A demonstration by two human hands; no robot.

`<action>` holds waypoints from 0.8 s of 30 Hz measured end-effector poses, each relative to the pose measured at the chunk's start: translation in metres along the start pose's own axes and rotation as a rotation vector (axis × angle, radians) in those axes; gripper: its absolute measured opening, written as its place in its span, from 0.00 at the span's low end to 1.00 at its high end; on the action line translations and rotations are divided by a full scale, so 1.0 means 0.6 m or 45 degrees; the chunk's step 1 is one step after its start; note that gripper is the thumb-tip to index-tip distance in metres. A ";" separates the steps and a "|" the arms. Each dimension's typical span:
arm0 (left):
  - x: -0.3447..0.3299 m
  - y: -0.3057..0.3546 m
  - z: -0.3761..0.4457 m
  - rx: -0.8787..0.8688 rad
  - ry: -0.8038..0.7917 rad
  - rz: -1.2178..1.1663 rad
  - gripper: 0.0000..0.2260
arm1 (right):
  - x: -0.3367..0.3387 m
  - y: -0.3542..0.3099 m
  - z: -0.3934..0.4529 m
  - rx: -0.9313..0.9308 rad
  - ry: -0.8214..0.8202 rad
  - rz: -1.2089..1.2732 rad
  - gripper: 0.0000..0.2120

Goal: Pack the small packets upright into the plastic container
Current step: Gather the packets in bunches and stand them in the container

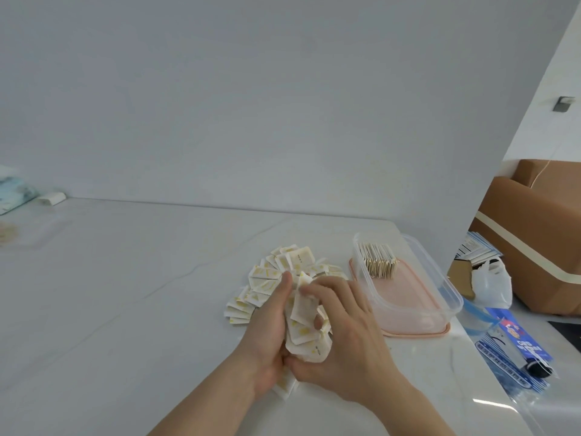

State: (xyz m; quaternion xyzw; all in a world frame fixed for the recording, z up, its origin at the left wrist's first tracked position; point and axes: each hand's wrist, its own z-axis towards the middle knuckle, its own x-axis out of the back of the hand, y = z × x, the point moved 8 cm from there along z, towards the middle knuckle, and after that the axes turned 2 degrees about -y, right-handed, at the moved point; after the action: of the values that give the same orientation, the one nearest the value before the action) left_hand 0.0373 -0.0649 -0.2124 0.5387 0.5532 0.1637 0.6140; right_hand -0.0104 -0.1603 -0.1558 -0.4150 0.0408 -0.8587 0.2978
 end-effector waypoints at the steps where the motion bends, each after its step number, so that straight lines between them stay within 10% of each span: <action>1: -0.001 -0.001 0.001 -0.007 -0.006 0.042 0.33 | -0.004 0.007 -0.001 -0.040 -0.041 0.004 0.46; 4: -0.007 -0.006 0.003 0.009 -0.082 0.105 0.28 | -0.007 0.032 -0.003 -0.096 -0.130 0.006 0.55; 24: -0.018 -0.005 0.002 0.072 -0.323 0.220 0.19 | -0.028 0.058 -0.011 -0.216 -0.310 0.072 0.39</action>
State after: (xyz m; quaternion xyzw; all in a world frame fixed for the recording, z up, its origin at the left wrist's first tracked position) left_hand 0.0336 -0.0750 -0.2096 0.6176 0.4272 0.1309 0.6472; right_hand 0.0093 -0.1808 -0.1830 -0.5384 0.0886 -0.7868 0.2885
